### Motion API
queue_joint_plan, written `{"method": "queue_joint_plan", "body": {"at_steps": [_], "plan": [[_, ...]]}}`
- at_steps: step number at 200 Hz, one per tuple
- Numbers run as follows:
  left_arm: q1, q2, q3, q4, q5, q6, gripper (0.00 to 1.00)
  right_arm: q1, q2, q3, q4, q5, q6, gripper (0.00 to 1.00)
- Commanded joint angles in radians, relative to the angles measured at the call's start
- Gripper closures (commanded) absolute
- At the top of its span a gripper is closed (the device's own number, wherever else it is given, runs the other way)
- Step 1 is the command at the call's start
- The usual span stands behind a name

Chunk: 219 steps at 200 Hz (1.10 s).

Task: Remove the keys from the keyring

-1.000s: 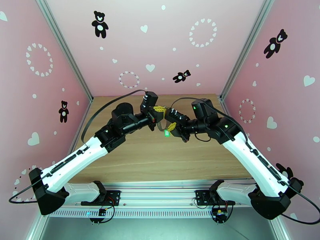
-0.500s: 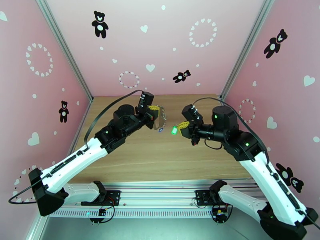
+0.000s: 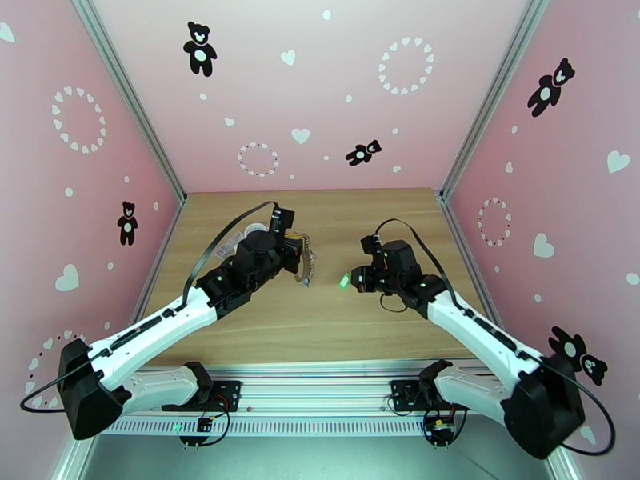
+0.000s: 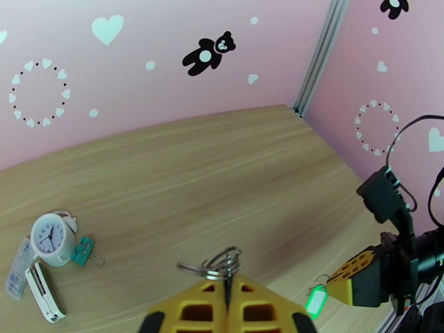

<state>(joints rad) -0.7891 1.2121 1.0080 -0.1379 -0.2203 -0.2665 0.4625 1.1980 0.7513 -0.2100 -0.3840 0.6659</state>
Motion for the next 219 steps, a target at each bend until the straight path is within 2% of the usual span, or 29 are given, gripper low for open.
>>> {"method": "queue_joint_plan", "body": {"at_steps": [1, 48, 76, 163, 196, 219], "plan": [[0.021, 0.026, -0.034, 0.078, -0.025, -0.096, 1.00, -0.005, 0.068, -0.014, 0.154, 0.002, 0.078, 1.00], [0.050, 0.064, -0.053, 0.117, -0.009, -0.154, 1.00, -0.045, 0.231, -0.021, 0.227, 0.041, 0.114, 1.00], [0.051, 0.069, -0.055, 0.097, -0.043, -0.160, 1.00, -0.056, 0.302, -0.022, 0.277, 0.006, 0.103, 1.00], [0.051, 0.077, -0.048, 0.101, -0.036, -0.160, 1.00, -0.076, 0.439, 0.025, 0.221, 0.033, 0.062, 1.00], [0.051, 0.069, -0.046, 0.092, -0.042, -0.154, 1.00, -0.075, 0.436, 0.034, 0.194, 0.042, 0.043, 0.87], [0.051, 0.067, -0.043, 0.089, -0.042, -0.151, 1.00, -0.077, 0.427, 0.042, 0.173, 0.050, 0.027, 0.82]]}}
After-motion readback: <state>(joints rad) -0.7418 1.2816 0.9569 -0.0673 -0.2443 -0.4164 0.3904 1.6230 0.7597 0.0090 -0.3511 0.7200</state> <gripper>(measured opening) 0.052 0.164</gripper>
